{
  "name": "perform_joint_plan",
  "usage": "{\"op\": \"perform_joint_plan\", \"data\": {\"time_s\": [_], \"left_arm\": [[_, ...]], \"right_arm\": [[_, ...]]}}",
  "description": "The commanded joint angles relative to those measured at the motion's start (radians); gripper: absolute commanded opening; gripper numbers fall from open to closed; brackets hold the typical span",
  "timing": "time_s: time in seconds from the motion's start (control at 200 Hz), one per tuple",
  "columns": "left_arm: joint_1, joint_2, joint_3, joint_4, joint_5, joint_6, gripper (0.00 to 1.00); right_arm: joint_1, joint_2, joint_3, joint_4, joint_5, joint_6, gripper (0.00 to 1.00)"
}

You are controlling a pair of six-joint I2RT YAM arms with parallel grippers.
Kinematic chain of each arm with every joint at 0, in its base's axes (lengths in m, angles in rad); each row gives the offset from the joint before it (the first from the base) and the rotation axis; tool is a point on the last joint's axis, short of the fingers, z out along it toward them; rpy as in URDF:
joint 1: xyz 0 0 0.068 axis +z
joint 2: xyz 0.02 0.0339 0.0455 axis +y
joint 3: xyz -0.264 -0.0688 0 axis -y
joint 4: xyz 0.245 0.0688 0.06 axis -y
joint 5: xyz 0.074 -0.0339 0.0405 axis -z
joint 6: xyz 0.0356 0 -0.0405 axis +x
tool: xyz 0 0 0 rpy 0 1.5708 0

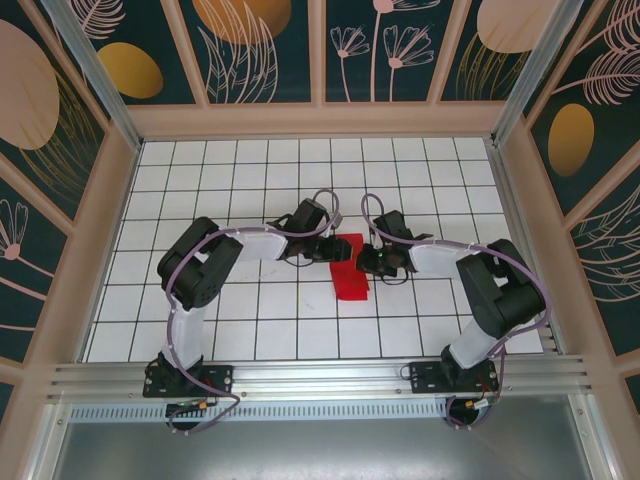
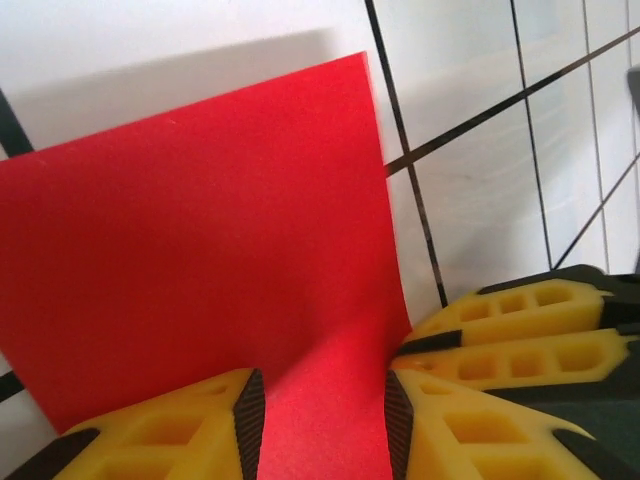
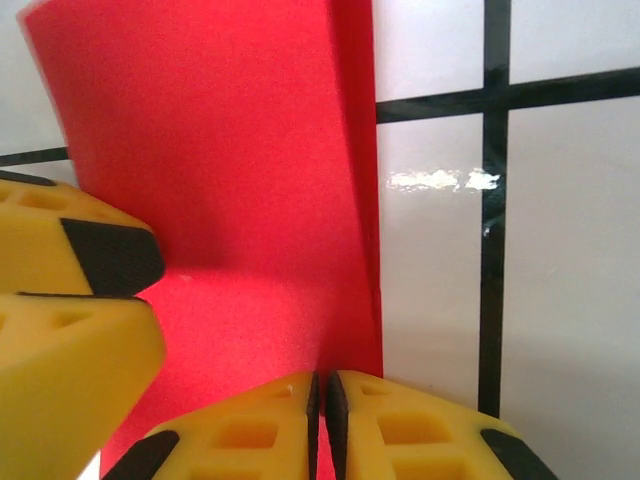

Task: Fold a paper plane with a square sheet of paper (fold left side to right side)
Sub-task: Hold the square sheet of paper at the center of the table.

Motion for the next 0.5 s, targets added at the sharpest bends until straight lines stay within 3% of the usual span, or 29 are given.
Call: {"op": "perform_joint_plan", "data": {"time_s": [0.0, 0.165, 0.335, 0.495], "left_arm": [[-0.004, 0.032, 0.021, 0.003, -0.022, -0.007, 0.40], [-0.017, 0.038, 0.021, -0.042, -0.056, -0.005, 0.39], [-0.023, 0.036, 0.007, -0.043, -0.067, -0.011, 0.39], [-0.026, 0.040, 0.010, -0.038, -0.065, -0.013, 0.39]], "right_arm": [[0.016, 0.020, -0.023, -0.078, 0.037, 0.009, 0.18], [0.001, -0.045, 0.011, -0.067, -0.005, -0.012, 0.18], [-0.084, -0.128, 0.057, -0.065, -0.042, -0.020, 0.18], [-0.143, -0.101, 0.086, 0.007, -0.110, -0.002, 0.16]]}}
